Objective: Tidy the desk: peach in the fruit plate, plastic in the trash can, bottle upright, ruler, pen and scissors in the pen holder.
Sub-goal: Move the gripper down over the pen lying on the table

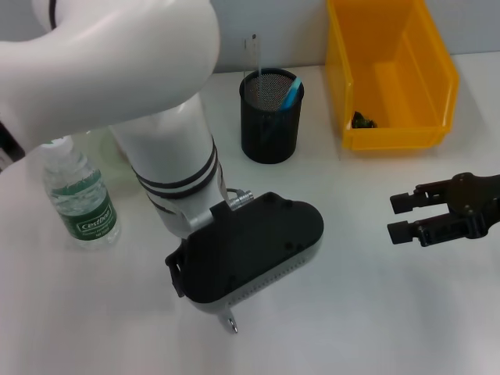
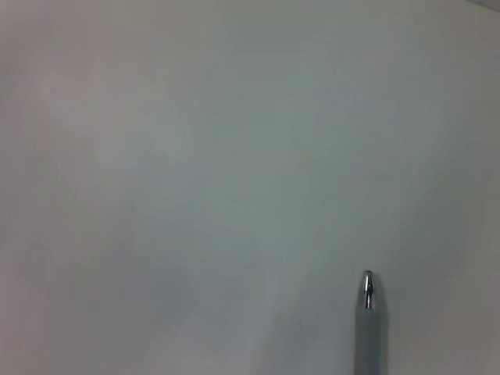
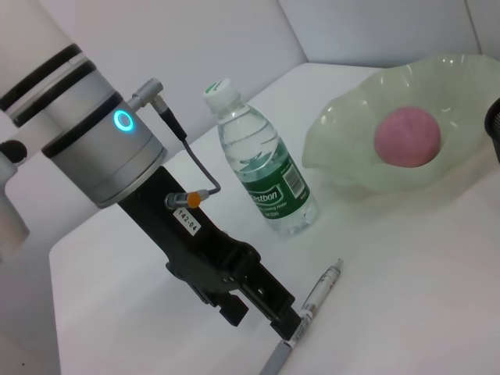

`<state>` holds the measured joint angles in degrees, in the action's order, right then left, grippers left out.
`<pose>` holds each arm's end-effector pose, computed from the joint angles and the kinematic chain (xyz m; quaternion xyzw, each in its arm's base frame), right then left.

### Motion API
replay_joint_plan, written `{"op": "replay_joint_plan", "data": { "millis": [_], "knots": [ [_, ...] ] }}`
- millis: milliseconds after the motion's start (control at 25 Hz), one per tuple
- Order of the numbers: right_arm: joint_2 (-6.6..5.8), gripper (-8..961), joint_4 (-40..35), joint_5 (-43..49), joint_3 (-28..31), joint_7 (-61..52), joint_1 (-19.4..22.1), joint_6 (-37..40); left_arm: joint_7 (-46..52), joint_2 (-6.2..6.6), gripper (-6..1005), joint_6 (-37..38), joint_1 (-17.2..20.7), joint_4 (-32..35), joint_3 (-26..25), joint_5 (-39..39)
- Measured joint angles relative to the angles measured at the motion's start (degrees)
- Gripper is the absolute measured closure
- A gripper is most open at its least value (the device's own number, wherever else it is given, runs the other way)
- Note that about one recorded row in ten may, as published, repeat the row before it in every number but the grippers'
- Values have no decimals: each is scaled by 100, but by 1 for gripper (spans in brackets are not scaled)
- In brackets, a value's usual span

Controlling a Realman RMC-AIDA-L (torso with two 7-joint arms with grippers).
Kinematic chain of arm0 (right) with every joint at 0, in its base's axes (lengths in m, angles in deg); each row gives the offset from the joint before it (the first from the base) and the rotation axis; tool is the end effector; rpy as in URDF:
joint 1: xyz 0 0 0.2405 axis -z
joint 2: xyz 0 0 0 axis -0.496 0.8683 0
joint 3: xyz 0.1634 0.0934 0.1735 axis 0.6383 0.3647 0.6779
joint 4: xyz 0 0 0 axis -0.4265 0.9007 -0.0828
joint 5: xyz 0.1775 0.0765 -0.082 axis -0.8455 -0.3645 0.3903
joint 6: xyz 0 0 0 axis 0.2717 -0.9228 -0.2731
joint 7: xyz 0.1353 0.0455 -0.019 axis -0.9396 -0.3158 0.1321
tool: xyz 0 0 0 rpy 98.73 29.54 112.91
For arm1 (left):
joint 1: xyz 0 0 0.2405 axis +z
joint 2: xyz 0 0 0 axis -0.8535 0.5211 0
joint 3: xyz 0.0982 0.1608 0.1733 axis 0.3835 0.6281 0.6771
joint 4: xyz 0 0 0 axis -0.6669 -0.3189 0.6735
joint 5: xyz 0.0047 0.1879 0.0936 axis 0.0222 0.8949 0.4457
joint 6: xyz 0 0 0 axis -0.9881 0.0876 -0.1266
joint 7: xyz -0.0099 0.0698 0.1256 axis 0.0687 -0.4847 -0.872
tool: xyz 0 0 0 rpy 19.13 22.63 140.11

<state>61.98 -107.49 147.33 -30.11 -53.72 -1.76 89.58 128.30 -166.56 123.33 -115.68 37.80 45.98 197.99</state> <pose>0.2801 0.3165 0.0732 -0.9353 0.3138 0.1607 0.0306 -0.0821 0.3248 -0.0989 0.7755 -0.5324 -0.2986 0.1611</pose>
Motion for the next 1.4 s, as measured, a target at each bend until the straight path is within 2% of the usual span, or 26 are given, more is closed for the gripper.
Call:
{"op": "replay_joint_plan", "data": {
  "millis": [960, 1120, 1400],
  "knots": [
    [13, 184, 17, 91, -7, -38, -21, -45, -178, 0, 191, -303, -97, -346, 294, -95],
    [2, 184, 17, 91, -7, -43, -27, -53, -225, 0, 340, -334, -86, -361, 301, -96],
    [-3, 184, 17, 90, -7, -44, -47, -64, -301, 0, 387, -417, -112, -443, 428, -123]
  ]
}}
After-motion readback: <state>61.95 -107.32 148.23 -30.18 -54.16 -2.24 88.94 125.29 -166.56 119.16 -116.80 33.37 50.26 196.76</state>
